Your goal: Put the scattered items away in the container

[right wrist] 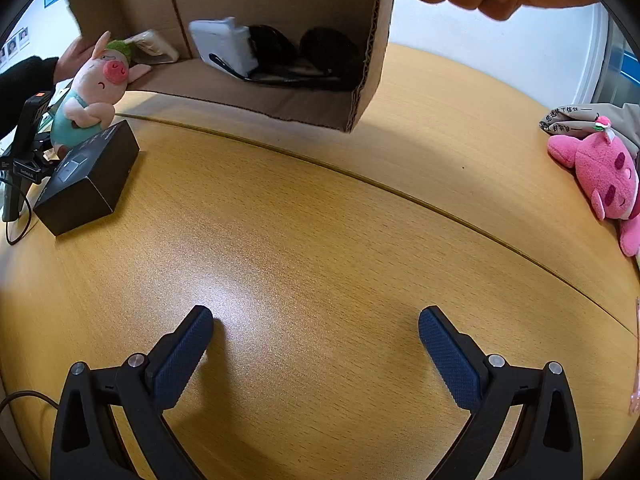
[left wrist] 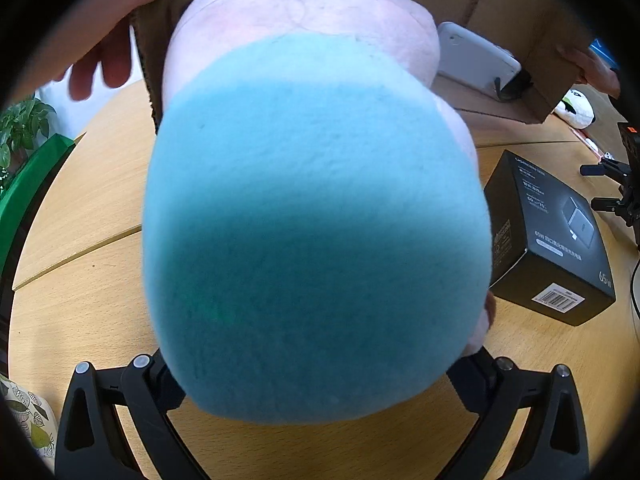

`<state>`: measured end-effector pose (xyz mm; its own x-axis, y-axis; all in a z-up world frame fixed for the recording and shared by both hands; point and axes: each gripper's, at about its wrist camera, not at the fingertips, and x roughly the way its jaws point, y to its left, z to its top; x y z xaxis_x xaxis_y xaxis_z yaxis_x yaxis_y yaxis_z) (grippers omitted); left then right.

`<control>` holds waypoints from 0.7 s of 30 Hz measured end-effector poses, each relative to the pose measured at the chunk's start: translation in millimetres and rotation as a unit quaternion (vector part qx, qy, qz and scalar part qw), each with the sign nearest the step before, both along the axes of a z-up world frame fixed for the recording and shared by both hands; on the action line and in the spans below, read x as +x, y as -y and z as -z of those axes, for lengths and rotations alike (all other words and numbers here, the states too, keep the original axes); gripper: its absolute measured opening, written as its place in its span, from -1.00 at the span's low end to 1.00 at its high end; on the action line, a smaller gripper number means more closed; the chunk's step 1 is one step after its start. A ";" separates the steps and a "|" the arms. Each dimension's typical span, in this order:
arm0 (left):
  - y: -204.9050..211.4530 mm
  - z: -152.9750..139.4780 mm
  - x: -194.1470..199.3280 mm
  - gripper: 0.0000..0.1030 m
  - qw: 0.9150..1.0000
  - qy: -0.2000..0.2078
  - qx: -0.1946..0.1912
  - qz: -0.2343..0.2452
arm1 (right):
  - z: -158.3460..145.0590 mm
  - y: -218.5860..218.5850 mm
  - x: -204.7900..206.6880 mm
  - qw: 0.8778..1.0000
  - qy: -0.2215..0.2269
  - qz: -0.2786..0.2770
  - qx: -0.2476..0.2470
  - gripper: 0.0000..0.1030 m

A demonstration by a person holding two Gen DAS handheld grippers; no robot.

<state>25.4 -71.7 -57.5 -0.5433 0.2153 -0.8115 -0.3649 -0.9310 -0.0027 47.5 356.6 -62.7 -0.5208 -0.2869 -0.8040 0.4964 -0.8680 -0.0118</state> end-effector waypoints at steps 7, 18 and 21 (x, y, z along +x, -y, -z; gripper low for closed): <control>0.3 -0.7 -0.7 1.00 1.000 0.000 0.000 0.000 | -0.2 -0.2 0.0 1.000 0.000 0.000 0.000 1.00; 0.6 -3.0 -4.7 1.00 1.000 0.000 0.000 0.000 | -0.9 -1.2 -2.8 1.000 0.000 0.001 0.000 1.00; 0.7 -3.0 -4.4 1.00 1.000 0.000 0.000 0.000 | -0.9 -1.2 -2.7 1.000 0.000 0.001 0.000 1.00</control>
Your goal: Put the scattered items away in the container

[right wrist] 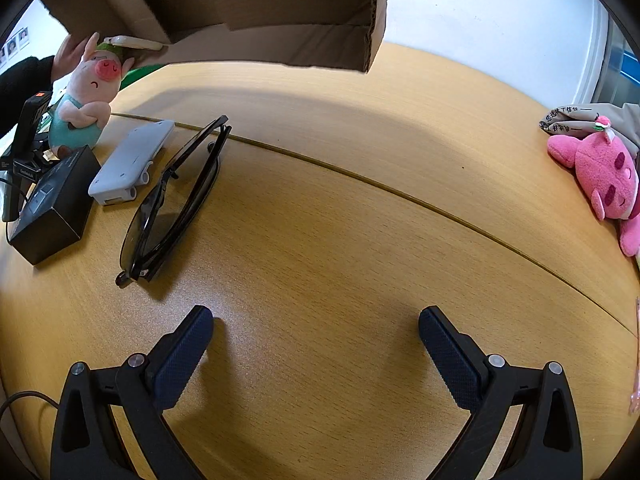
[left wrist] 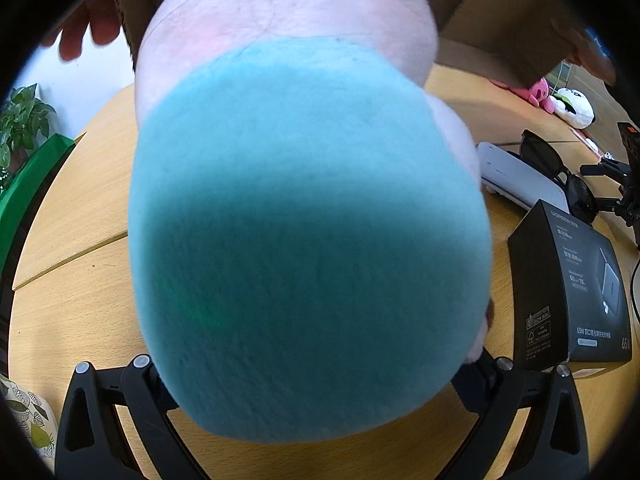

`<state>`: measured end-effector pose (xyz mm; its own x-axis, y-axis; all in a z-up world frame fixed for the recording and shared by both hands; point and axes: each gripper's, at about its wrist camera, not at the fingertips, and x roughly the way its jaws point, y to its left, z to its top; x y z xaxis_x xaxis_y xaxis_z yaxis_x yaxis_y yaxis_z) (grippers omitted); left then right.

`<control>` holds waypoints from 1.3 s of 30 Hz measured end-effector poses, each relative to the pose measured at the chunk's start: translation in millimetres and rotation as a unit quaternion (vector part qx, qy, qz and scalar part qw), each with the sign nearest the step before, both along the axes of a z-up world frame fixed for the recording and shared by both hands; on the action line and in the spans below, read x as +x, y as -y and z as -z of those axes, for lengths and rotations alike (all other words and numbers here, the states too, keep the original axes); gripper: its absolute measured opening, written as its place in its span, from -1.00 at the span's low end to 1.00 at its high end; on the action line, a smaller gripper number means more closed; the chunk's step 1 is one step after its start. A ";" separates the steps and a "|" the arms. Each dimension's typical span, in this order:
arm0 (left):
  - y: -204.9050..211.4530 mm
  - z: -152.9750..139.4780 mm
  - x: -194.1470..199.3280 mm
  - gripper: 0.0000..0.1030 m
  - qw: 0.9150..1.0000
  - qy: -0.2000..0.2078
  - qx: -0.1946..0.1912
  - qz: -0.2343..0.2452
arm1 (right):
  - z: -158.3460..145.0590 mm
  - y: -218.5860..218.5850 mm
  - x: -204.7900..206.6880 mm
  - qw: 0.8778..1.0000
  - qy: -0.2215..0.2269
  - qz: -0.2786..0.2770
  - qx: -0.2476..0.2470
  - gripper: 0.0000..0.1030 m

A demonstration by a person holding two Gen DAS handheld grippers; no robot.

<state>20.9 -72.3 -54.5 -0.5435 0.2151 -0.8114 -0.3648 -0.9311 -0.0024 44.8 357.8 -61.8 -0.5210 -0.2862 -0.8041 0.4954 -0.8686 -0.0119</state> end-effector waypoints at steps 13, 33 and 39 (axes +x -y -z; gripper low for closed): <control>0.6 0.1 0.4 1.00 1.000 0.000 0.000 0.000 | 0.1 -0.1 0.3 1.000 0.000 0.000 0.000 1.00; 1.2 -1.1 -0.4 1.00 1.000 0.000 0.000 0.000 | 0.9 -0.6 -0.9 1.000 0.000 0.000 0.000 1.00; 1.5 -1.6 -1.4 1.00 1.000 0.000 0.000 0.000 | 1.0 -0.7 -0.6 1.000 -0.001 0.000 0.000 1.00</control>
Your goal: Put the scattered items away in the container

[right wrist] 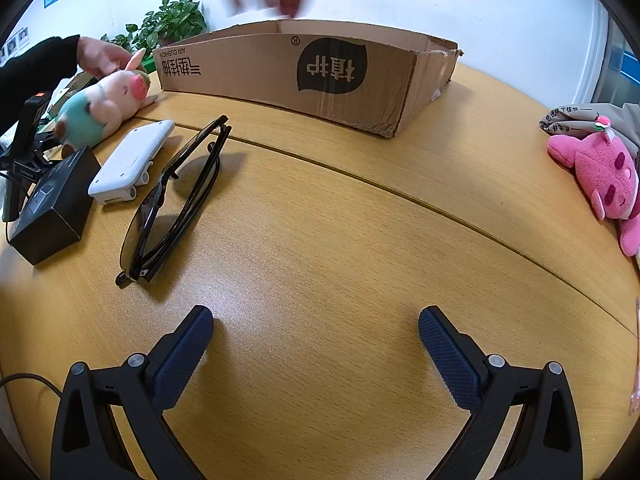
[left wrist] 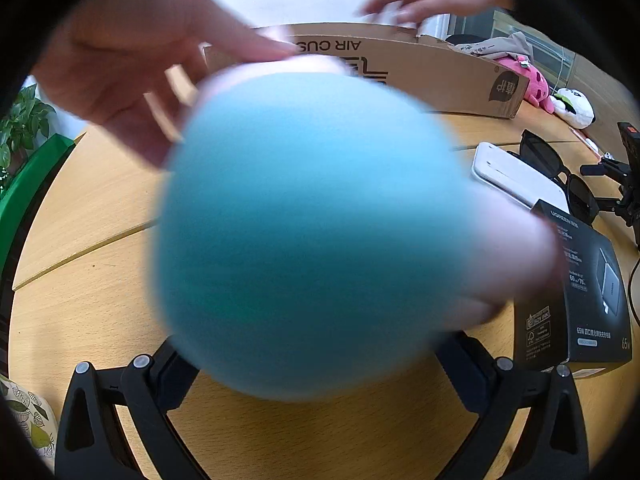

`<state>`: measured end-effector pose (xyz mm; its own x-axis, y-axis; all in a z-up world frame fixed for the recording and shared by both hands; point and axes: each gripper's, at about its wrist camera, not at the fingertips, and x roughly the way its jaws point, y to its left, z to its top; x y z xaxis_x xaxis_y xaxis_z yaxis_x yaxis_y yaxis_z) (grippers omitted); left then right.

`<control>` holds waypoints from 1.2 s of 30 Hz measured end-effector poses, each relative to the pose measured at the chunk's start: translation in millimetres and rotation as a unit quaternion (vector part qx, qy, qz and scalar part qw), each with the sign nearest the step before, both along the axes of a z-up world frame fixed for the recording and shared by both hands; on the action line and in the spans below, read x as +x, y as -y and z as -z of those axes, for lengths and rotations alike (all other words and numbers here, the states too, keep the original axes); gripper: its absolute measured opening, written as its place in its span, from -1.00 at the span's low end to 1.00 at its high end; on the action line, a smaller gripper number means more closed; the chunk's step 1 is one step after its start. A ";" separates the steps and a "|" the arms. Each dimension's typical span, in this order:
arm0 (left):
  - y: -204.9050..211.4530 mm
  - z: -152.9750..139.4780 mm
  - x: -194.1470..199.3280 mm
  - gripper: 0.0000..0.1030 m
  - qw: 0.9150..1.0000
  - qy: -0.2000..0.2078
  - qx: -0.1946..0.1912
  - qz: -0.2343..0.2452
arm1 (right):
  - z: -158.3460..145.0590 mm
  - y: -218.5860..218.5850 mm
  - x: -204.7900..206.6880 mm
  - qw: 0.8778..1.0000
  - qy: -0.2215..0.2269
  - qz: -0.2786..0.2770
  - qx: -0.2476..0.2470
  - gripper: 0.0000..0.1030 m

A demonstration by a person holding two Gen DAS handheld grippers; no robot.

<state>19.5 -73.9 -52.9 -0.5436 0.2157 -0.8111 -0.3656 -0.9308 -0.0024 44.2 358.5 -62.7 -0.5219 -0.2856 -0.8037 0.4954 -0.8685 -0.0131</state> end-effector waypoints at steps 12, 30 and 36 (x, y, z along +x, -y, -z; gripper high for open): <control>-13.5 1.5 9.0 1.00 0.999 0.000 0.000 0.046 | 0.1 -0.1 0.0 1.000 0.000 0.000 0.000 1.00; -10.4 1.2 11.7 1.00 0.999 -0.001 0.000 0.046 | 0.1 -0.2 0.3 1.000 0.000 0.000 0.000 1.00; -7.6 0.1 10.1 1.00 0.999 -0.001 0.001 0.045 | 0.9 0.8 1.4 1.000 0.000 0.000 0.000 1.00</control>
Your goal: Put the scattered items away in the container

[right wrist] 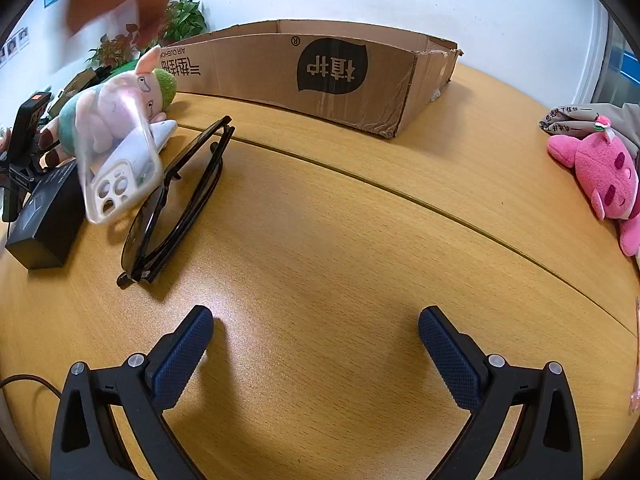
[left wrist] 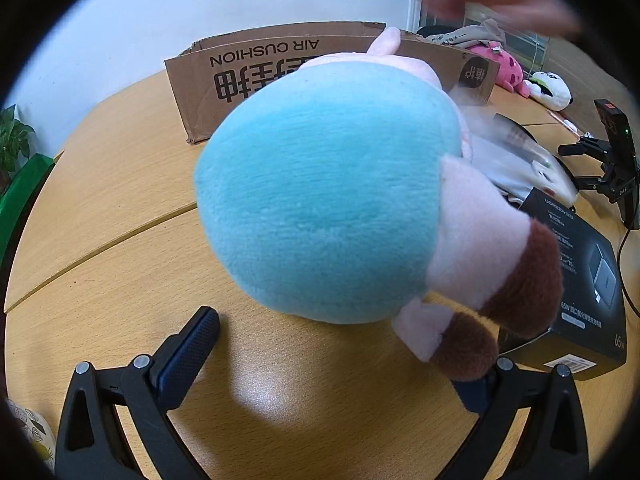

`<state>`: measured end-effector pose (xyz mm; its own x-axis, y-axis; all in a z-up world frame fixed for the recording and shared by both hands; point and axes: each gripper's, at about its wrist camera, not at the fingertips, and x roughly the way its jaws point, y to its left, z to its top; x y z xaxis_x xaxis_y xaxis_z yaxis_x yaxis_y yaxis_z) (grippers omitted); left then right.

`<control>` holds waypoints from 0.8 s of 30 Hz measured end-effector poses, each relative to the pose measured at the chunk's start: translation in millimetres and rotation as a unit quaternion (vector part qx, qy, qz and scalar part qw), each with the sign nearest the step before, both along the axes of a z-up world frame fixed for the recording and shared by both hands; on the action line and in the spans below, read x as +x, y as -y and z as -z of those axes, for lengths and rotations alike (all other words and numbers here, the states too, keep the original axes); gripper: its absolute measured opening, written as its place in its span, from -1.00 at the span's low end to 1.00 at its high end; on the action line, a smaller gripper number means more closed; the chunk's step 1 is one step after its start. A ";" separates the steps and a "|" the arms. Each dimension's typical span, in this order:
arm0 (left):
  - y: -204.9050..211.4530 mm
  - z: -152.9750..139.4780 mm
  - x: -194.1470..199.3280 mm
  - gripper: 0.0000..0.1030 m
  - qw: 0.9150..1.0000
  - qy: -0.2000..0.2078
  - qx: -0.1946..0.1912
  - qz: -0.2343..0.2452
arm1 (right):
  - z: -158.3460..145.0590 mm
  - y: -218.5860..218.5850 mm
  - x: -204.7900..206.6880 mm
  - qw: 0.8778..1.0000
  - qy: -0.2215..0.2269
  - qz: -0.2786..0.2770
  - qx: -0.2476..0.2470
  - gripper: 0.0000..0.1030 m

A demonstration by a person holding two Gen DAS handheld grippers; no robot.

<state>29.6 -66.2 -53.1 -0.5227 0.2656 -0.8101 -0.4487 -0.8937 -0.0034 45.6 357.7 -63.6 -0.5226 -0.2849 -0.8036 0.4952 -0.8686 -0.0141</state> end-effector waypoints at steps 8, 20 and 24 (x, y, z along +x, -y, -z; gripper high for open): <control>0.4 0.5 -1.6 1.00 1.000 0.000 0.000 0.000 | 0.2 0.6 -0.1 1.000 0.000 0.000 0.000 1.00; -0.4 2.3 0.6 1.00 1.000 0.000 0.000 0.002 | 0.4 0.5 0.0 1.000 0.000 0.000 0.000 1.00; -0.3 2.3 0.7 1.00 1.000 0.000 0.001 0.002 | 0.3 0.4 0.0 1.000 0.000 0.000 0.000 1.00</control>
